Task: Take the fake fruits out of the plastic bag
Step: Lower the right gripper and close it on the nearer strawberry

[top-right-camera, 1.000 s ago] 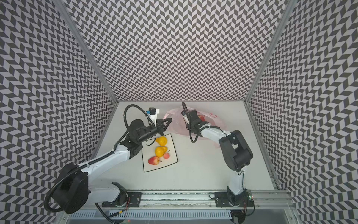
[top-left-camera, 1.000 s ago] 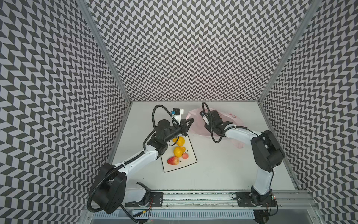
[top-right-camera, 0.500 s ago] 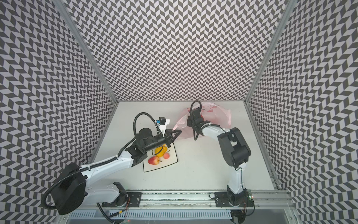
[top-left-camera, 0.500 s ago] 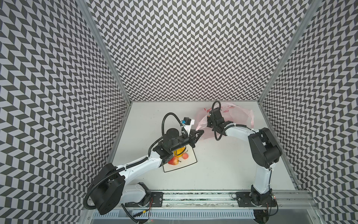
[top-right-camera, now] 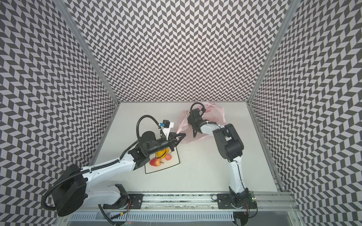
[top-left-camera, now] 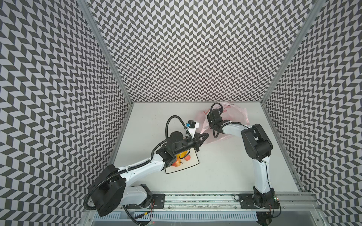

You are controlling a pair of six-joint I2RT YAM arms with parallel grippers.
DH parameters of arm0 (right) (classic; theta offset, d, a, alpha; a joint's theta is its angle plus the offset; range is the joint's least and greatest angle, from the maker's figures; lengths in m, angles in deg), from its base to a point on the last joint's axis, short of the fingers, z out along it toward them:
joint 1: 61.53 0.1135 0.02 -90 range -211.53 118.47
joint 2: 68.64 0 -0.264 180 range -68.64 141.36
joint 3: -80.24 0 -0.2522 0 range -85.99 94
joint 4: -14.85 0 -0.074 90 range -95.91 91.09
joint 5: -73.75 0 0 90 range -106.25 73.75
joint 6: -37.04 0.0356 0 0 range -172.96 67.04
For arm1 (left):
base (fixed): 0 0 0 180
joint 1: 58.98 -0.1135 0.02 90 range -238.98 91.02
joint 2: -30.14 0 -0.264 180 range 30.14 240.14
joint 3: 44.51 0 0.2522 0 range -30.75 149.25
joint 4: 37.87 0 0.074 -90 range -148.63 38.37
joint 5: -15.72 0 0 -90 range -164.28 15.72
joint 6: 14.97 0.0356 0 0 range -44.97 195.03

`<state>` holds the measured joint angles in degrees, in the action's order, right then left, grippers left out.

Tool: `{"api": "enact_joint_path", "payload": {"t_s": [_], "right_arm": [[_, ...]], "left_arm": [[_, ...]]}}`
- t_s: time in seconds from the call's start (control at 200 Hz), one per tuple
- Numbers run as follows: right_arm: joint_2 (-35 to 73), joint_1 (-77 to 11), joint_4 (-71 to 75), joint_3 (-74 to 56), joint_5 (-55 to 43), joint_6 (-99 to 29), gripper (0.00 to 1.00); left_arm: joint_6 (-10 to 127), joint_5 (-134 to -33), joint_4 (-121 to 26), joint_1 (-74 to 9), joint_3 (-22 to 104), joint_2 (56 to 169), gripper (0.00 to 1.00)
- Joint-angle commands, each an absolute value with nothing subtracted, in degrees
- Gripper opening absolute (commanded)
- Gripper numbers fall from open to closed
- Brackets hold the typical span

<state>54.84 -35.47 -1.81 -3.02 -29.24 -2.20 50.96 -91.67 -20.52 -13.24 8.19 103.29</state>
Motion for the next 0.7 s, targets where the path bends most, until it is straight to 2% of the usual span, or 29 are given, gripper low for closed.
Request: {"api": "enact_joint_path", "payload": {"t_s": [0.0,0.14,0.25,0.386,0.491,0.696], "right_arm": [[56.8,-35.5,-3.5,-1.6,-28.7,-1.0,0.86],[58.1,-35.5,-5.9,0.6,-28.0,-4.4,0.87],[58.1,-35.4,-6.8,1.3,-26.6,-8.1,0.85],[55.5,-35.4,-6.7,-0.8,-25.2,-13.1,0.76],[53.3,-35.4,-4.5,-3.7,-23.4,-16.4,0.65],[54.0,-35.1,-6.4,-2.8,-21.5,-22.3,0.55]], "left_arm": [[50.3,-90.6,-19.5,-13.0,7.1,101.6,0.00],[50.2,-89.7,-19.5,-13.0,6.5,101.5,0.00],[50.2,-88.9,-19.5,-13.1,6.2,101.8,0.00],[50.0,-88.0,-19.5,-13.6,5.6,101.7,0.00],[49.9,-87.6,-19.1,-13.9,4.9,101.7,0.00],[49.7,-87.5,-19.0,-14.2,4.8,101.9,0.00]]}}
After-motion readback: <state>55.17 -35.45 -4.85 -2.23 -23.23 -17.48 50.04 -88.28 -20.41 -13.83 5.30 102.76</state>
